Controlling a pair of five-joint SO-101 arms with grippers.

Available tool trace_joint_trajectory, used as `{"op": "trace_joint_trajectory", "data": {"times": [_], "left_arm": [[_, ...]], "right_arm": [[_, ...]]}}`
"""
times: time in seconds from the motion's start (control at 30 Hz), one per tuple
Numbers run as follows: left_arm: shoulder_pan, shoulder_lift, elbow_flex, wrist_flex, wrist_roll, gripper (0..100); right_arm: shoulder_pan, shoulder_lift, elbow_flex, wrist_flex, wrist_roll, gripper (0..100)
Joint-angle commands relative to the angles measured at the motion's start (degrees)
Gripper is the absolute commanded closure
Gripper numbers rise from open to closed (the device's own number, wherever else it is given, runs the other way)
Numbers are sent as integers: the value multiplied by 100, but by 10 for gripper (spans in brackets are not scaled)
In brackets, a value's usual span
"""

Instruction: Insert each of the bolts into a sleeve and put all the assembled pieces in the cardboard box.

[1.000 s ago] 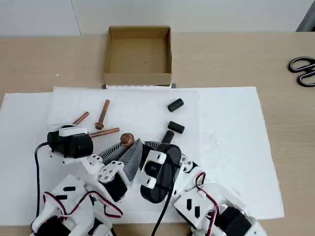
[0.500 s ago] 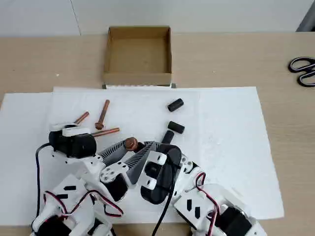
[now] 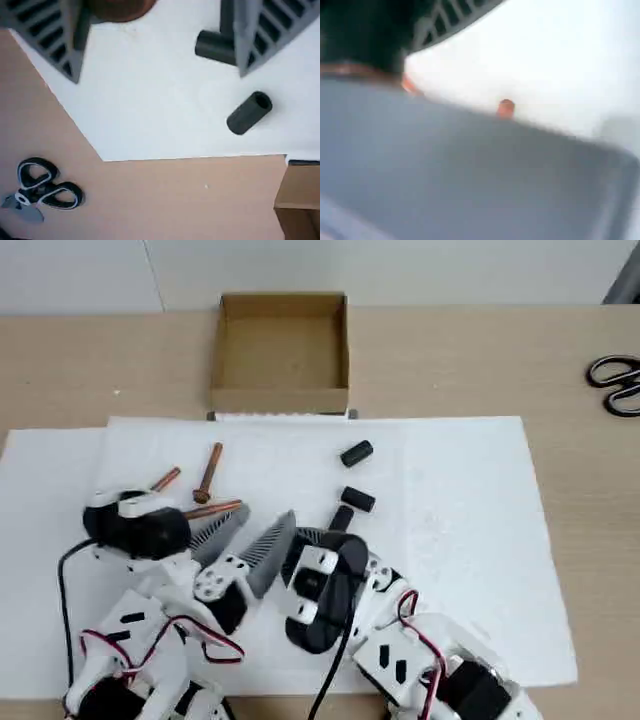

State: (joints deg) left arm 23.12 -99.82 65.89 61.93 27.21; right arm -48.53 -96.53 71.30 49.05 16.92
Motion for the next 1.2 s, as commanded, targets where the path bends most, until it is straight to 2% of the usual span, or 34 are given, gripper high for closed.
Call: {"op": "trace_joint_trajectory", "data": {"times": [0.0,0.3,0.37,0.5,0.63,0.73,0.93,1.03,1.17], "left_arm": [[-79,26,-66,-167,-35,808],[-79,9,-435,-158,-35,817],[-79,0,-462,-167,-35,854],[-79,-9,-611,-167,-35,994],[-132,-9,-655,-167,-35,995],[-554,-9,-620,-167,-35,995],[-1600,18,-136,193,-70,994],[-1679,0,514,457,-404,994],[-1679,0,1121,308,-985,994]], "right_arm": [[-22,-48,-35,-171,26,996],[-22,-57,79,-171,26,996],[-22,-57,88,-171,26,996],[-22,-57,88,-171,26,996],[-13,-57,88,-171,26,996],[22,-57,88,-171,26,996],[576,-57,88,-171,18,996],[980,-13,88,-171,-229,996],[1692,-22,299,-171,-615,996]]}}
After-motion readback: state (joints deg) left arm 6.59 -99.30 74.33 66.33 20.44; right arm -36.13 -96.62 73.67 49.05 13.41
